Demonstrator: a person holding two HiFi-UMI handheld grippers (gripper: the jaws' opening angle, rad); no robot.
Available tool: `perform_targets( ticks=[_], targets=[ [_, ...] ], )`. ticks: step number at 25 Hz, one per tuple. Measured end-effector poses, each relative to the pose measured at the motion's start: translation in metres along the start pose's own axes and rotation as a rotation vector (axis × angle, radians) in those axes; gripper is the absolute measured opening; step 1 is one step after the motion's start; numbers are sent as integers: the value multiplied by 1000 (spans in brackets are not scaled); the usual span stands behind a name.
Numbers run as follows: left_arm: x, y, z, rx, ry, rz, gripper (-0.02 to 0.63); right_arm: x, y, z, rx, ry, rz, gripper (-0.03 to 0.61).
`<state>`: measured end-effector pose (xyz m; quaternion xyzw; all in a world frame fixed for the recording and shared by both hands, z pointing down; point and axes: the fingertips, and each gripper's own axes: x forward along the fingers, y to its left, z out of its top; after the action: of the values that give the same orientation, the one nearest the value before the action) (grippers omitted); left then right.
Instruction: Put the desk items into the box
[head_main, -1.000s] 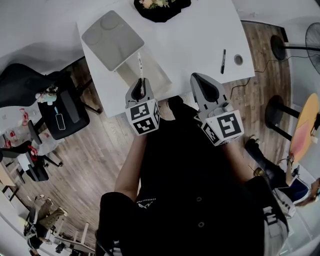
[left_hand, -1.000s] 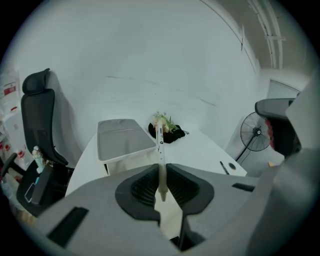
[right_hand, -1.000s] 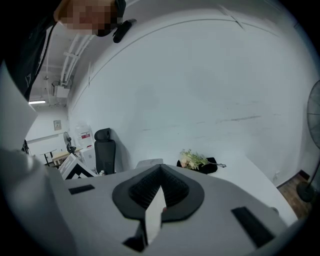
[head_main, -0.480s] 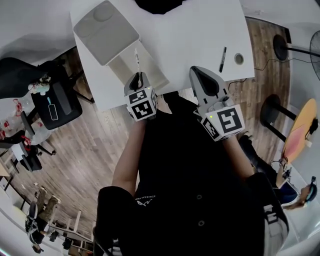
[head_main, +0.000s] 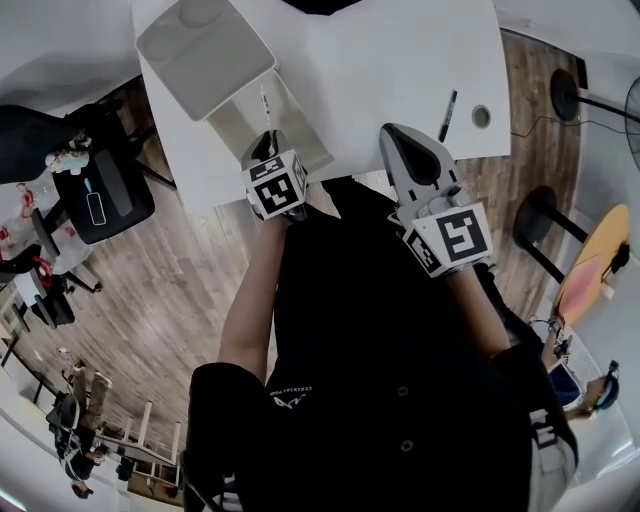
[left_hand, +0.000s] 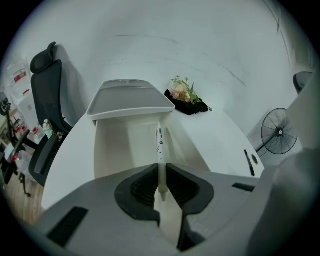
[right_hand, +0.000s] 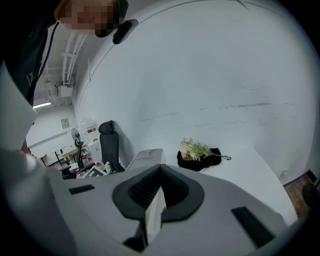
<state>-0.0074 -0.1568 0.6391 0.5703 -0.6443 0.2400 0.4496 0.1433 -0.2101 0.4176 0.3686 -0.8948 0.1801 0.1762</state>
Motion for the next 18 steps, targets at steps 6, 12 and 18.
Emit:
perform_targets(
  ticks=[6, 12, 18],
  targets=[
    [14, 7, -6, -15, 31, 48, 57, 6, 0, -4, 3, 14, 11, -2],
    [25, 9, -10, 7, 61, 47, 57, 7, -2, -5, 8, 23, 3, -2],
    [30, 12, -12, 36, 54, 47, 57, 8, 0, -9, 11, 28, -7, -2]
  ],
)
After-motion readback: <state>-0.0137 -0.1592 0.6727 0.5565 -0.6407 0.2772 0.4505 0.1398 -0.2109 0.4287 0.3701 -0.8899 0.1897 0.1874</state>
